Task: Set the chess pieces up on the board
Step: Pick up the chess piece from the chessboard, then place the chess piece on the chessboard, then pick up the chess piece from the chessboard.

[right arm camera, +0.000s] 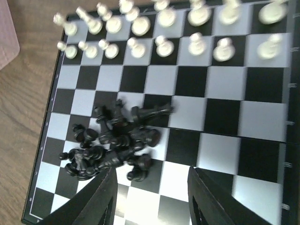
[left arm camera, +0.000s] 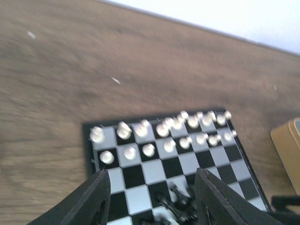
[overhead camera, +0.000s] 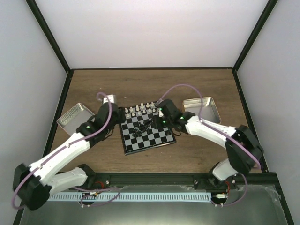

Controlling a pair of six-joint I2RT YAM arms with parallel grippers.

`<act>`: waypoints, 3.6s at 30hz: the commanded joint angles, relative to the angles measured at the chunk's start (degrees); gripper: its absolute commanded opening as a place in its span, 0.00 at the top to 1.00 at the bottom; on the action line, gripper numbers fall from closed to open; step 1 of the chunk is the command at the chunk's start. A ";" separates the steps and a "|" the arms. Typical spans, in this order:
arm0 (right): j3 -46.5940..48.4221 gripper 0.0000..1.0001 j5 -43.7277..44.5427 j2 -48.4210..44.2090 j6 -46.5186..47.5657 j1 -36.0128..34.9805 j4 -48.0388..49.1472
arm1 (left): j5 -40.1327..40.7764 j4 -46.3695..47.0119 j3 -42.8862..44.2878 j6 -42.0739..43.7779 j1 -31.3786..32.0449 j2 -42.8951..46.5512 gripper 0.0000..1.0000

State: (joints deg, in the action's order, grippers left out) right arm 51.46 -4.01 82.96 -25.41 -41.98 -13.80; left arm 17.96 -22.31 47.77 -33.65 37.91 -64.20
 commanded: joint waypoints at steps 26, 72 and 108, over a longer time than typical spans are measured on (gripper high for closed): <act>24.08 0.75 7.40 23.26 -4.69 -10.32 -22.97 | 9.73 30.48 -31.50 -0.97 -0.29 26.70 0.19; 11.40 0.95 14.36 13.08 -7.79 -6.19 -25.70 | 9.91 32.30 -33.00 -0.81 -0.30 25.32 0.17; 13.60 0.49 -1.90 14.53 21.76 -6.19 -10.87 | 9.47 32.24 -33.00 -0.61 -0.32 25.88 0.16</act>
State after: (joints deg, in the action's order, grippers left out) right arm 63.35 -1.34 95.68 -11.11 -48.49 -27.29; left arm 27.51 8.45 14.76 -34.48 37.85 -39.09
